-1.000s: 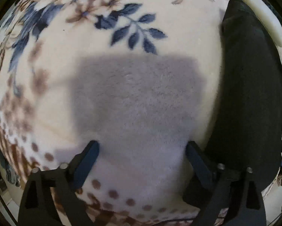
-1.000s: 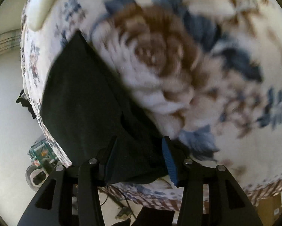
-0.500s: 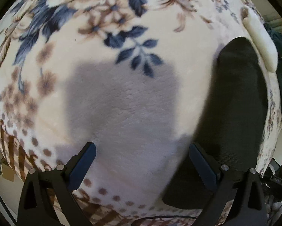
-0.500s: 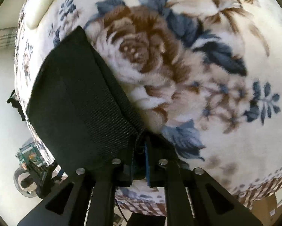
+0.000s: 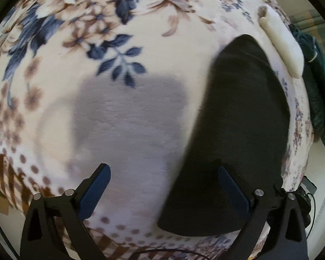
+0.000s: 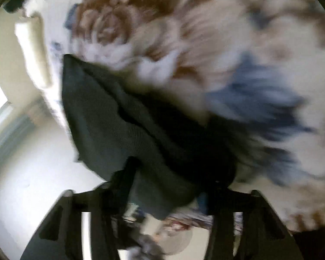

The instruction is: Fold small clothes

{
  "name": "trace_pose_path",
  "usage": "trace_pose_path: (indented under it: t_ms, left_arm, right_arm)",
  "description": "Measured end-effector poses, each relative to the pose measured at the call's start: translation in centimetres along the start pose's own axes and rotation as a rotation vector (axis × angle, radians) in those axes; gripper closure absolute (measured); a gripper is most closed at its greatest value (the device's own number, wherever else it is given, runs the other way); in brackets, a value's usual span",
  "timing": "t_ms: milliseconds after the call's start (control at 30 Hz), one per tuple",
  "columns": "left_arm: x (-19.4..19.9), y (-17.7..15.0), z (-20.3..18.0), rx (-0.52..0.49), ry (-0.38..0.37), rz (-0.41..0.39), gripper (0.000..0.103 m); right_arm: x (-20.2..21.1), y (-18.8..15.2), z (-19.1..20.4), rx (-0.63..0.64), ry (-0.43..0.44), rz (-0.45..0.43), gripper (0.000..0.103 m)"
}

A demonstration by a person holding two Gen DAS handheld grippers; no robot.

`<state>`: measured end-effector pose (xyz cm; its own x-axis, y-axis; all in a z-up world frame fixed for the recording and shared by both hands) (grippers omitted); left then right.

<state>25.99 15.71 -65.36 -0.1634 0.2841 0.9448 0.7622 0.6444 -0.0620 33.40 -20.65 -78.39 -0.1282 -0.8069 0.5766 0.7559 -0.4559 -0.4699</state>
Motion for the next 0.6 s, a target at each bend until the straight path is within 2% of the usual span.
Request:
trace_pose_path:
  t_ms: [33,67,133,167,233,267,333,400,500,567,600]
  left_arm:
    - [0.0,0.1,-0.2,-0.001,-0.023,0.003,0.002]
    - [-0.1,0.1,-0.4,-0.001,-0.039,0.003,0.002]
    - [-0.2,0.2,-0.5,-0.005,-0.046,0.010,0.002]
    - [-0.3,0.3,-0.6,-0.005,-0.049,0.013,0.002]
    - [-0.7,0.6,-1.5,-0.004,-0.056,0.017,0.002]
    - [-0.8,0.9,-1.7,-0.003,-0.062,0.019,0.002]
    - [-0.8,2.0,-2.6,0.003,-0.101,0.023,0.002]
    - [-0.9,3.4,-4.1,0.014,-0.160,0.014,0.002]
    - [-2.3,7.1,-7.4,0.003,-0.242,0.029,0.002]
    - [-3.3,8.8,-9.2,-0.029,-0.248,0.030,0.004]
    - [-3.9,9.8,-10.2,-0.048,-0.265,0.032,0.009]
  right_arm:
    - [-0.2,-0.1,0.8,0.045,0.011,-0.013,0.079]
    - [0.0,-0.3,1.9,0.099,0.038,-0.030,0.080]
    - [1.1,-0.7,3.4,0.224,0.033,-0.071,0.082]
    - [1.6,-0.8,3.5,0.282,-0.007,-0.090,0.082]
    - [1.4,-0.8,1.9,0.348,-0.176,-0.065,0.079]
    - [1.1,-0.8,1.1,0.341,-0.198,-0.038,0.078]
    - [1.4,-1.1,0.6,0.285,-0.167,-0.012,0.058]
    - [2.6,-1.3,0.8,0.288,-0.200,-0.024,0.056]
    - [4.1,-1.5,2.1,0.322,-0.196,-0.059,0.054]
    - [4.8,-1.6,2.4,0.320,-0.201,-0.074,0.053]
    - [4.7,-1.7,2.4,0.323,-0.206,-0.067,0.053]
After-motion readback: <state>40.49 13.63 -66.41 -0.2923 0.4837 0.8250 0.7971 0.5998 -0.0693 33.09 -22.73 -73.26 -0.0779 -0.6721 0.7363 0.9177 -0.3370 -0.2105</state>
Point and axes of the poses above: each gripper's, at about its wrist camera, not at the fingertips, and x roughly against the way its jaws point, z to its left, y to its top, the point moved 6 cm from there along -x, roughly the way its jaws point, and after that the axes turned 9 degrees about x, right-handed, at the moved point
